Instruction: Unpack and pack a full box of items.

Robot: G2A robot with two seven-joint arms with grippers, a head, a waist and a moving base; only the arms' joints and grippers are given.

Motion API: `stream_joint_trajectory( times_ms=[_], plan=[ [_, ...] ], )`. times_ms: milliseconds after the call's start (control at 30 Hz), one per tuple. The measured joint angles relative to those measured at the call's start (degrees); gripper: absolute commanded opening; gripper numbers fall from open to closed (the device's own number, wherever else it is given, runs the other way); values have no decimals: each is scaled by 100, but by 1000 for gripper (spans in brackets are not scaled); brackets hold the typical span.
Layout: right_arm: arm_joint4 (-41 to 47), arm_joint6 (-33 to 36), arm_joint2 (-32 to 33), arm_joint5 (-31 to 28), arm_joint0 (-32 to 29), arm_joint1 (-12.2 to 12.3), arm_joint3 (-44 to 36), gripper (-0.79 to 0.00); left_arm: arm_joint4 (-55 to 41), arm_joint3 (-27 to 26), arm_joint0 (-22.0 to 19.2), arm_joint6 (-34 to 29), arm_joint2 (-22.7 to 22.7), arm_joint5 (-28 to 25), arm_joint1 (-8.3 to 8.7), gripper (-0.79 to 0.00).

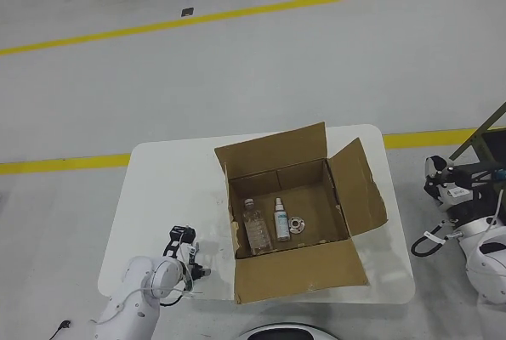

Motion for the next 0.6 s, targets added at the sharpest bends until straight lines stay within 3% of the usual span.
stream_joint_trajectory(
  times_ms=[200,600],
  plan=[
    [-15,7,8,20,-23,-2,-29,-785,26,192,-84,93,67,50,6,-139],
    [-12,66,-6,21,-18,-3,-89,-785,-98,237,-120,43,83,119,34,-212]
  ],
)
